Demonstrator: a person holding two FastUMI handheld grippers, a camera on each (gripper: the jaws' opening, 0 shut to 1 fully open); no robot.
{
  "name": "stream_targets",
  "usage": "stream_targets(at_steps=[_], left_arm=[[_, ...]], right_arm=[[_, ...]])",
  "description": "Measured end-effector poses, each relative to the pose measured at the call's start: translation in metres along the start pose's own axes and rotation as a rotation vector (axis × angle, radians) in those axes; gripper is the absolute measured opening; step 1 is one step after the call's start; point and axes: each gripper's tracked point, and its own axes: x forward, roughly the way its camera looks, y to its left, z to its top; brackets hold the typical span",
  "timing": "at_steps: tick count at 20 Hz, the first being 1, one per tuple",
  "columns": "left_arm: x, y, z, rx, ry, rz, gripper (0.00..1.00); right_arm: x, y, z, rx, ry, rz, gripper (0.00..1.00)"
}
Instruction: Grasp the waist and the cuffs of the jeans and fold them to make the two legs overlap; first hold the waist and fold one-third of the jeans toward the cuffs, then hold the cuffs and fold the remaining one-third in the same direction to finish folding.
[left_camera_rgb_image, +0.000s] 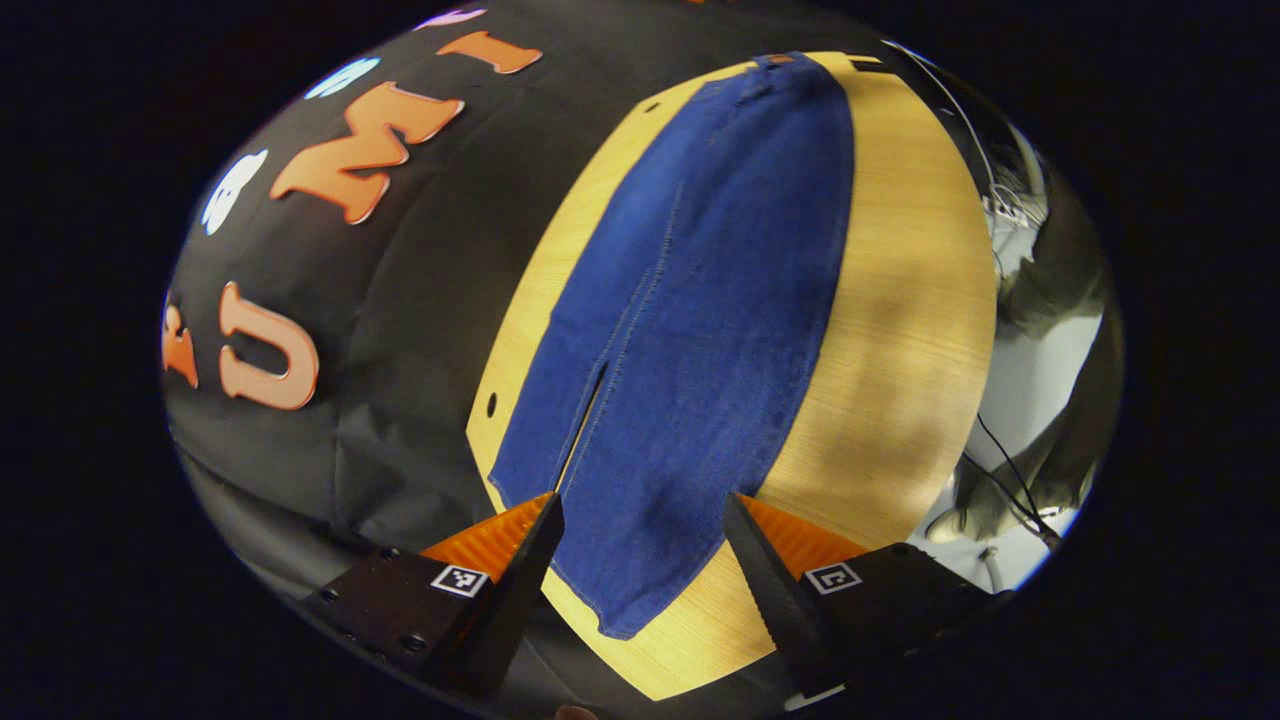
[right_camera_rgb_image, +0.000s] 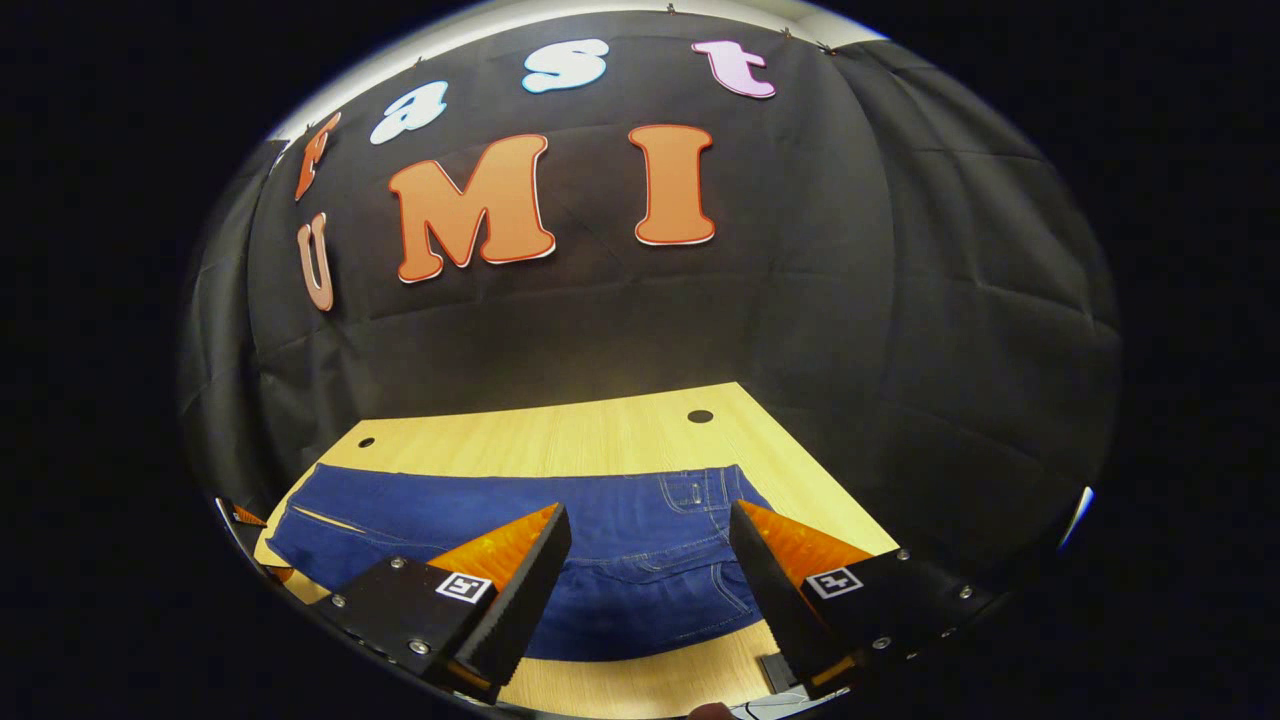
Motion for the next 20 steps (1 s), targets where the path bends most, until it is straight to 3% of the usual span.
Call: stream_targets(at_steps=[8, 15, 20], left_arm=[[0.023, -0.028, 0.000, 0.160, 0.049, -0.157, 0.99], [0.043, -0.025, -0.007, 0.169, 0.095, -0.148, 0.99], [0.059, -0.009, 0.002, 0.219, 0.106, -0.067, 0.99]], right_arm=[[-0.005, -0.020, -0.014, 0.014, 0.037, -0.032, 0.98], [-0.003, -0.021, -0.018, 0.000, 0.049, -0.040, 0.98], [0.000, -0.019, -0.021, -0.009, 0.061, -0.039, 0.98]])
